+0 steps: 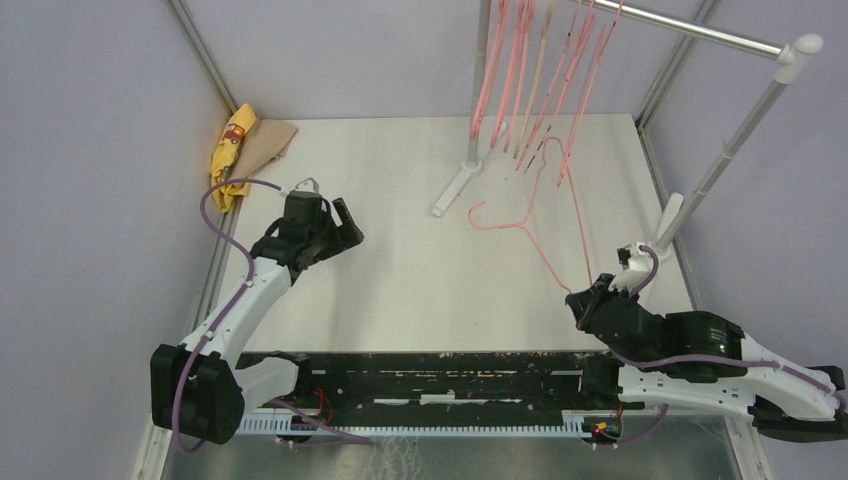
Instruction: Organize the hangers
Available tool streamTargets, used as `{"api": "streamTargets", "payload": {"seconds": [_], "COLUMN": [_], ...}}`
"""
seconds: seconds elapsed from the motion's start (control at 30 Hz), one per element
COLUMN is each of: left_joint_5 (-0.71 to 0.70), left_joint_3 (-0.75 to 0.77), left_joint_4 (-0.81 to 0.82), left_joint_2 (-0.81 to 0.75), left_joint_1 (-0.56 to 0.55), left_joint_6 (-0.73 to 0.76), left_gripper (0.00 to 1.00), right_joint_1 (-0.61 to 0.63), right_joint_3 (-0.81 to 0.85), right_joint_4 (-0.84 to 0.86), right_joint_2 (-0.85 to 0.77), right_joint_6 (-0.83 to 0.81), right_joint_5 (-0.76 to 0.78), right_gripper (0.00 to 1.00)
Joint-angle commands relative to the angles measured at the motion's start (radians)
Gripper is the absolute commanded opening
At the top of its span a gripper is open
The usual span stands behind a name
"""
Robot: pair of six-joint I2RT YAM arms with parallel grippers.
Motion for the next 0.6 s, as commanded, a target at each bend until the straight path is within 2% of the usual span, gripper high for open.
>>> {"api": "streamTargets", "payload": {"seconds": [0.0, 0.13, 0.23, 0.43, 0.57], "left_joint_5": [0.089, 0.219, 0.236, 0.27, 0.269], "left_joint_3": [-0.059, -0.199, -0.279, -0.367, -0.393], "left_joint_4": [0.13, 0.391, 0.572, 0.818, 0.901], "left_joint_2": [-0.051, -0.142, -0.201, -0.282, -0.323], "left_joint_1": [-0.018, -0.111, -0.187, -0.278, -0.318], "left_joint_6": [0.013, -0.082, -0.162, -0.297, -0.34], "left_gripper": [0.88, 0.87, 0.87, 0.89, 0.91], "right_joint_1": [-0.002, -0.002, -0.002, -0.003, -0.003], "right_joint_3": [-0.026, -0.067, -0.09, -0.139, -0.149], "right_joint_4": [0.153, 0.293, 0.345, 0.436, 0.468], "right_joint_2": [0.043, 0.085, 0.089, 0.095, 0.127], "right_joint_6": [-0.058, -0.083, -0.075, -0.07, -0.073], "right_joint_5": [-0.069, -0.118, -0.107, -0.063, -0.015], "right_gripper": [0.01, 0.01, 0.01, 0.01, 0.01]}}
